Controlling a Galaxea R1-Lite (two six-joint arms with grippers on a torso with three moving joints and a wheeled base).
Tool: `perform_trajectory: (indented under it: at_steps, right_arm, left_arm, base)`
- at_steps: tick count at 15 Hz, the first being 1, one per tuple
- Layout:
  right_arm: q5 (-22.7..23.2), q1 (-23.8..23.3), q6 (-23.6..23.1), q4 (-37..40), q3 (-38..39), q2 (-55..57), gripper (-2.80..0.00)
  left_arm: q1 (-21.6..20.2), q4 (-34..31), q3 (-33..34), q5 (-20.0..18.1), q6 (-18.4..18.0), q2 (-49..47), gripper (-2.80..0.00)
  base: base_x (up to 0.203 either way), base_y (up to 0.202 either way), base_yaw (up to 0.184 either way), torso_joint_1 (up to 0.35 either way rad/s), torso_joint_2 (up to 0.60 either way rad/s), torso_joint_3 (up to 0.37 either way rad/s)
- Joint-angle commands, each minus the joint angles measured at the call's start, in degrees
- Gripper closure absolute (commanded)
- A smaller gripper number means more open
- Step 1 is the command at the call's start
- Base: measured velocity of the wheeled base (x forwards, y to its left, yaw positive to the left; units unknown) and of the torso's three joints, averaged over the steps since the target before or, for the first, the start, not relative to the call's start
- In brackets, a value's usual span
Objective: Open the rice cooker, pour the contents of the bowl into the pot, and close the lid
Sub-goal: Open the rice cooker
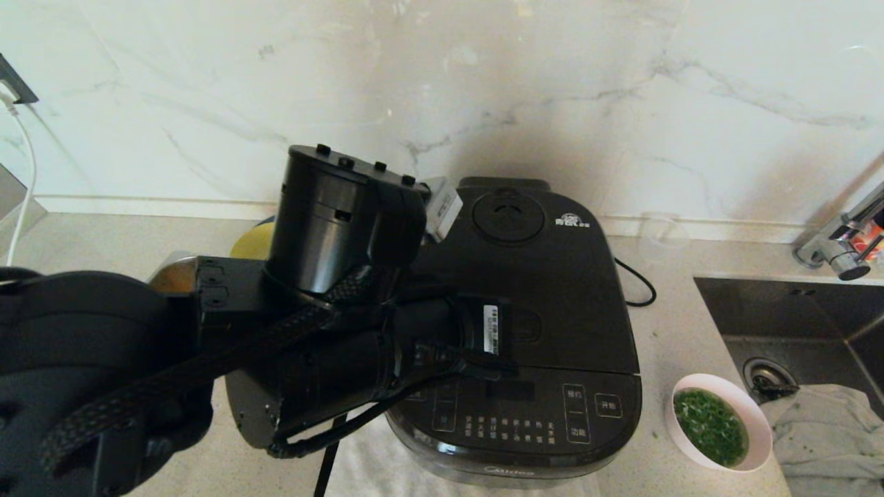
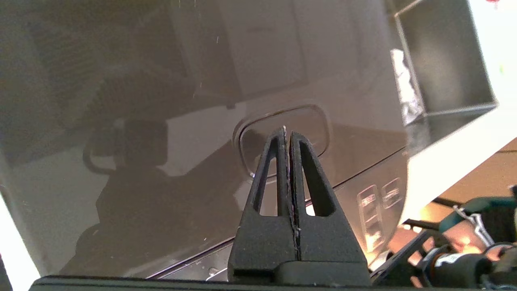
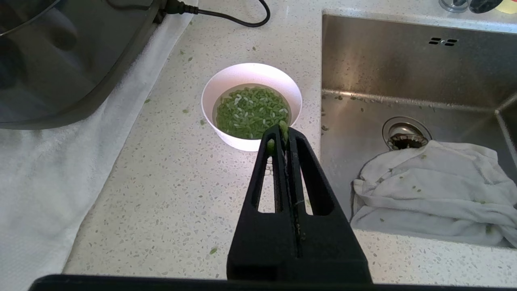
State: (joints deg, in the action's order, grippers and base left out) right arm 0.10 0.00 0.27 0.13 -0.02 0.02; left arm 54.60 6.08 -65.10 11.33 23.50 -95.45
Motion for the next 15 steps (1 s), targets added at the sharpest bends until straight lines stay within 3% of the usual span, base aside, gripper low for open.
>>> perform_trajectory:
  at_steps: [1, 6, 15]
  right_arm:
    - [0.0, 0.0, 0.0, 0.0, 0.0, 0.1, 0.00]
    - [0.0, 0.0, 0.0, 0.0, 0.0, 0.1, 0.00]
    - [0.0, 0.0, 0.0, 0.0, 0.0, 0.1, 0.00]
  left_arm:
    - [0.1, 0.1, 0.8, 0.6, 0.1, -0.4, 0.00]
    - [0.1, 8.1, 4.4, 2.2, -0.1, -2.2, 0.00]
    - [0.2, 4.7, 5.6, 1.9, 0.4, 2.9, 0.00]
  base:
    - [0.000, 0.000, 0.000, 0.000, 0.00, 0.000]
    - [0.000, 0.000, 0.000, 0.000, 0.00, 0.000]
    - [0.000, 0.000, 0.000, 0.000, 0.00, 0.000]
